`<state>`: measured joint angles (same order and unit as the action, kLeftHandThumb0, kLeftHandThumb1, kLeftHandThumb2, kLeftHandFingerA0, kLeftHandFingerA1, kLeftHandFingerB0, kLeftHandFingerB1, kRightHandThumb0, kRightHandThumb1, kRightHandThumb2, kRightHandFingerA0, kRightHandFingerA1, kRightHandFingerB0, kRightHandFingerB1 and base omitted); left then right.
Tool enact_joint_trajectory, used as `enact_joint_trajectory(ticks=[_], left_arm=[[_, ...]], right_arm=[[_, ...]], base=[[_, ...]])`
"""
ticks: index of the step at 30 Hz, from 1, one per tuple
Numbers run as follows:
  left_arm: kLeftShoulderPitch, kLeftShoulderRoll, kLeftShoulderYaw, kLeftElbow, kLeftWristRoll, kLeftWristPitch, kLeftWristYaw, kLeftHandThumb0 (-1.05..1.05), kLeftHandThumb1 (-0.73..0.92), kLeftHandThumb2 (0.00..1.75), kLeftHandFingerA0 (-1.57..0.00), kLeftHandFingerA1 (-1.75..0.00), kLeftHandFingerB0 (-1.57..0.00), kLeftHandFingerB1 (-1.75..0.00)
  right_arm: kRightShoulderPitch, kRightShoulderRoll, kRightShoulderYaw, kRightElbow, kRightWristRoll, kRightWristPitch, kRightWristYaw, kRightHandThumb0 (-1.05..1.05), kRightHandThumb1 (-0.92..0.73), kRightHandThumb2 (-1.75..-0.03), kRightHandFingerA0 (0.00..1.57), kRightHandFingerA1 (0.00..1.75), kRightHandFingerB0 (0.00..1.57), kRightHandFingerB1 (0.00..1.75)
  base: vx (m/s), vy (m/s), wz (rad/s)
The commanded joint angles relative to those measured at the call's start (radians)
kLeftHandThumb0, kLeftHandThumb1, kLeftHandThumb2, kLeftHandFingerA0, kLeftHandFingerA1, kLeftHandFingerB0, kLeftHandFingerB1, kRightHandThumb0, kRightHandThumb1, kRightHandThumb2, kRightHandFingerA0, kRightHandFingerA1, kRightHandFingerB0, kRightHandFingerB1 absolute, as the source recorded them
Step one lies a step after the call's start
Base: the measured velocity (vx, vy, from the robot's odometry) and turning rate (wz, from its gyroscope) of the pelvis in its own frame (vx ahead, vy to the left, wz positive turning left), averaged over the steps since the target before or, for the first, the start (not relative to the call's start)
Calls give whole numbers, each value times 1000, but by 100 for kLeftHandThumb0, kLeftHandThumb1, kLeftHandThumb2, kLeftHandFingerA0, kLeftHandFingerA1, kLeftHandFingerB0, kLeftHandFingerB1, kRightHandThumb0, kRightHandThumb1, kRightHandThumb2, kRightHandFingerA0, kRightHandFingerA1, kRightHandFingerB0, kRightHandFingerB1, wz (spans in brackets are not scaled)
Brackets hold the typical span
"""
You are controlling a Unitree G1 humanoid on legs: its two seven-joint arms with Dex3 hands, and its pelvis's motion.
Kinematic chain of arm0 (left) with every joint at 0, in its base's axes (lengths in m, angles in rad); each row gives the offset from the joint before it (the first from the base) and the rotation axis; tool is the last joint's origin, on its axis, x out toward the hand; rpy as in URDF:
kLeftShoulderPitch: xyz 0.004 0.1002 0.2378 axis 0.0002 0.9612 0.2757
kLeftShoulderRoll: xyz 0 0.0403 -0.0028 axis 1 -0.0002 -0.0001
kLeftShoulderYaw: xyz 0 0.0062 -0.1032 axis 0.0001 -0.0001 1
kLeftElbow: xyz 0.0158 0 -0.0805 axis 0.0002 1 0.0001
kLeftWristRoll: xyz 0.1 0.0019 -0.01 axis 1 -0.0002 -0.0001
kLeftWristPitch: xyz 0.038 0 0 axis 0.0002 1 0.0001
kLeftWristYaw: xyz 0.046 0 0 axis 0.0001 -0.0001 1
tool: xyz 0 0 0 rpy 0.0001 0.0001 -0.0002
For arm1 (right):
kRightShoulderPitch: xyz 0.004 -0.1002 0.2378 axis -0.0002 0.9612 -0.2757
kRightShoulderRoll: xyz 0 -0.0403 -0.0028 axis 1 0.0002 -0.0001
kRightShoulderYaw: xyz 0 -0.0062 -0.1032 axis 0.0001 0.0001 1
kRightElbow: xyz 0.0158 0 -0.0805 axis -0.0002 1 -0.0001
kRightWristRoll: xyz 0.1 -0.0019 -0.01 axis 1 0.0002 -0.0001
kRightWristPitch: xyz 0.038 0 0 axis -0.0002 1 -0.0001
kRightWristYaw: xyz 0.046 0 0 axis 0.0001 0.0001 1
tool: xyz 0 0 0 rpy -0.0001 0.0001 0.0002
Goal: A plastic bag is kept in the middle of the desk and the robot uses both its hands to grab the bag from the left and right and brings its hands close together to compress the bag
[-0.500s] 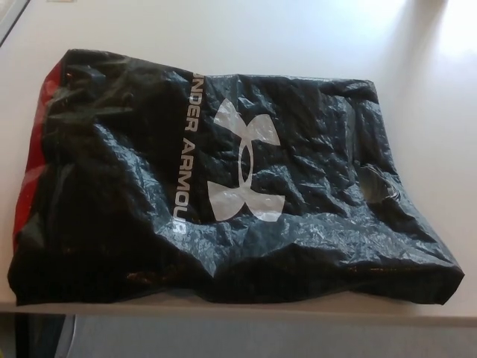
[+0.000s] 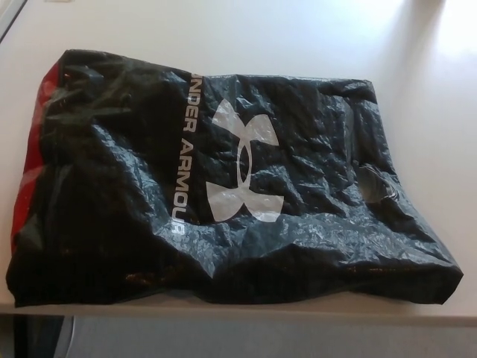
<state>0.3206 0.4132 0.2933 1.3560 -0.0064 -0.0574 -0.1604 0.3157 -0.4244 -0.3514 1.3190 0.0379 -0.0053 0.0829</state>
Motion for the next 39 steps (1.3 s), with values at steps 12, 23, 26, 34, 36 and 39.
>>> enact_joint_trajectory(ticks=[12,23,26,34,36,39], left_arm=[[-23,6,3,1,1,2,-7,-54,83,67,-49,-40,-38,-36],[-17,12,2,3,3,3,-8,-54,83,67,-49,-40,-38,-36],[-17,12,2,3,3,3,-8,-54,83,67,-49,-40,-38,-36],[-22,11,-1,3,5,3,-8,-54,83,67,-49,-40,-38,-36],[-19,11,0,3,4,3,-8,-54,83,67,-49,-40,-38,-36],[-11,6,0,3,4,1,-8,-54,83,67,-49,-40,-38,-36]], right_arm=[[-13,-24,-2,-1,18,-8,8,-54,-87,-65,42,39,33,34],[-4,-20,1,1,19,-9,6,-54,-87,-65,42,39,33,34],[-4,-20,1,1,19,-9,6,-54,-87,-65,42,39,33,34],[-3,-22,-1,1,22,-9,7,-54,-87,-65,42,39,33,34],[-1,-23,0,1,22,-10,7,-54,-87,-65,42,39,33,34],[3,-28,1,1,20,-11,8,-54,-87,-65,42,39,33,34]], base=[[0,0,0],[0,0,0],[0,0,0],[0,0,0],[0,0,0],[0,0,0]])
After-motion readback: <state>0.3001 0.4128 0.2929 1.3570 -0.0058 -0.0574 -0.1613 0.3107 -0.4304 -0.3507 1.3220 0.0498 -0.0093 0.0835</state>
